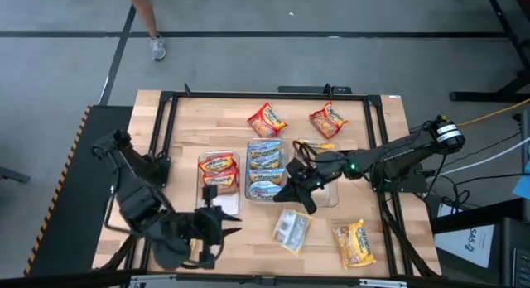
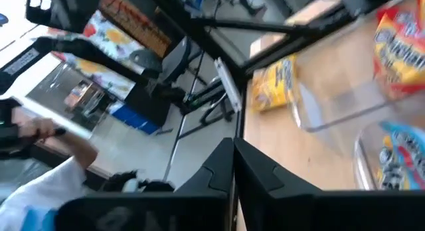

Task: Sort Maruchan noodles
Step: Put the yellow noodle pack into the right transparent bin

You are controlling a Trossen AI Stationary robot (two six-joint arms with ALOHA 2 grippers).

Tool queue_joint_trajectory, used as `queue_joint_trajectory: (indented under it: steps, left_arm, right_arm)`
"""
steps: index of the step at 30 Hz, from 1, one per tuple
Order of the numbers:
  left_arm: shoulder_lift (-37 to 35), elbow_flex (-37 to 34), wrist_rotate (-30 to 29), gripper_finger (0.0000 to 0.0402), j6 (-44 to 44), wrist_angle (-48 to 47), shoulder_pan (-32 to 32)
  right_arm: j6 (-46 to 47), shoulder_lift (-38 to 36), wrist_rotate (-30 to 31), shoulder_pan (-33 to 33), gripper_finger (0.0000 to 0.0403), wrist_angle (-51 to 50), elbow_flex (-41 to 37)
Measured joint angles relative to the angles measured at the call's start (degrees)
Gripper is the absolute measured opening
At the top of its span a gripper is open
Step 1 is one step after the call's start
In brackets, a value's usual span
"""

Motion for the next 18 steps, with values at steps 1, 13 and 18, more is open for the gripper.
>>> queue_joint_trajectory:
  steps: [1, 13, 18]
  left_arm:
    - [0.0, -0.3, -0.3, 0.0074, -2.4, -1.8, -0.5]
    - [0.0, -5.6, -3.0, 0.0073, -16.5, -12.2, -0.9]
    - [0.0, -5.7, -3.2, 0.0073, -16.5, -12.1, 0.0]
  right_arm:
    - [0.6, 0.0, -0.9, -0.4, 0.0016, -0.6, 0.0]
    - [-2.5, 0.0, -0.3, -0.7, 0.0016, -19.8, -0.1]
    - [-13.7, -0.9, 11.6, 5.2, 0.0004, -25.6, 0.8]
